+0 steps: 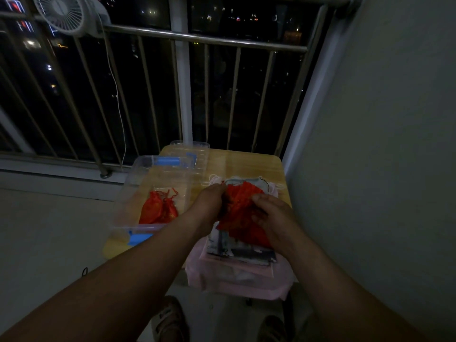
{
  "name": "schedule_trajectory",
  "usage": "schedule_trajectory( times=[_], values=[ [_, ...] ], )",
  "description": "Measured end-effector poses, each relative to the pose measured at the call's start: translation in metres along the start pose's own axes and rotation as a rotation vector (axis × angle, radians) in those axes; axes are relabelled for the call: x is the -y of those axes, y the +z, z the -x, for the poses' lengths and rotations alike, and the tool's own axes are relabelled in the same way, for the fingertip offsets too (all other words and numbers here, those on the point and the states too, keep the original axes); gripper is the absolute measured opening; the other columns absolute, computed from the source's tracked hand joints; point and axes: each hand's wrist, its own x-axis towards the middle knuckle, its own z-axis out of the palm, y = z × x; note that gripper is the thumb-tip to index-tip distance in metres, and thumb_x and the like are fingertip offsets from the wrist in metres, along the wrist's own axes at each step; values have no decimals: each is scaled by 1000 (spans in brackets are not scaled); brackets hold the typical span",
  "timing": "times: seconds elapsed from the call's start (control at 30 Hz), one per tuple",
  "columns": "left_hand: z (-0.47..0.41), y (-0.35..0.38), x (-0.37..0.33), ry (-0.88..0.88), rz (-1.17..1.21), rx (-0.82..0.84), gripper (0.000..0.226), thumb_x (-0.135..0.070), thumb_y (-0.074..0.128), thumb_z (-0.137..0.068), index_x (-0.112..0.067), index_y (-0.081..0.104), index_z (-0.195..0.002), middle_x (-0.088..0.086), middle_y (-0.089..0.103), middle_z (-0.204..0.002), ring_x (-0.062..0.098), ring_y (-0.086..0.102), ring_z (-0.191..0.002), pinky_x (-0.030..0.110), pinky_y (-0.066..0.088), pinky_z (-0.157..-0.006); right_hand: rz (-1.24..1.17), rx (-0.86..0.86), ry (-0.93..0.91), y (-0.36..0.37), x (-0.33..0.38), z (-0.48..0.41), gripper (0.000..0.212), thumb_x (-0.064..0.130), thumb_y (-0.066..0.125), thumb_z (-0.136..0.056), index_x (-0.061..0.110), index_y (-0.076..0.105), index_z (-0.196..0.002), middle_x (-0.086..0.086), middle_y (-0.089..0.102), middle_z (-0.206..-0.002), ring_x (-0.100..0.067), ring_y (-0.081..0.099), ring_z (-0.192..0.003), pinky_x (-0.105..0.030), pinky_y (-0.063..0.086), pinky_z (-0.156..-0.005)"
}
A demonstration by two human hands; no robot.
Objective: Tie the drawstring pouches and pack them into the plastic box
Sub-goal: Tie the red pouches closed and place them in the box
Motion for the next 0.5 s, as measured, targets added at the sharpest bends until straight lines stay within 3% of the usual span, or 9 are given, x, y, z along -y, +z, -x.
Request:
schedule_trajectory(
  times=[0.07, 0.13, 0.17, 0.23, 0.37, 0.5],
  values=[
    [-2, -1, 3, -69, 5, -21, 31, -25, 45, -105, -14, 64, -84, 4, 63, -75, 16, 61, -64, 21, 51, -60, -49, 35, -9, 2, 1, 1, 10, 14, 69, -95, 11, 78, -93, -12, 77, -94, -28, 72, -92, -44, 58, -84],
    [-2, -2, 6, -122, -6, -41, 25, -28, 49, -103, -16, 64, -88, 7, 61, -84, 21, 57, -77, 26, 50, -67, -63, 62, -17, 4, 4, 4, 12, 12, 65, -96, 6, 75, -97, -8, 72, -79, -21, 69, -70, -33, 58, -64],
    [-4, -3, 8, -140, -16, -43, 23, -29, 50, -102, -17, 64, -87, 7, 60, -84, 22, 56, -78, 27, 49, -68, -50, 76, -21, 5, 6, 6, 13, 11, 63, -97, 3, 73, -100, -6, 69, -73, -17, 62, -58, -27, 52, -53],
    [-6, -5, 11, -151, -34, -29, 18, -27, 51, -100, -16, 63, -92, 8, 59, -86, 22, 54, -79, 27, 47, -68, -29, 102, -17, 5, 8, 6, 14, 11, 60, -99, 1, 69, -103, -4, 67, -73, -12, 48, -53, -20, 39, -41],
    [-4, -13, 2, 4, -143, 14, 25, -28, 51, -105, -9, 67, -106, 11, 62, -93, 17, 56, -72, 21, 50, -58, 85, 60, 73, 4, 14, 1, 9, 6, 62, -97, 7, 68, -90, -5, 71, -77, -8, 53, -52, -19, 37, -42],
    [-7, -11, -17, 211, -352, 61, 34, -24, 59, -104, 8, 70, -106, 12, 66, -88, -1, 58, -54, 11, 46, -50, 382, 76, 143, 6, 21, -4, 8, 5, 69, -93, 0, 75, -94, -7, 74, -73, -8, 58, -52, -21, 44, -47]
  ],
)
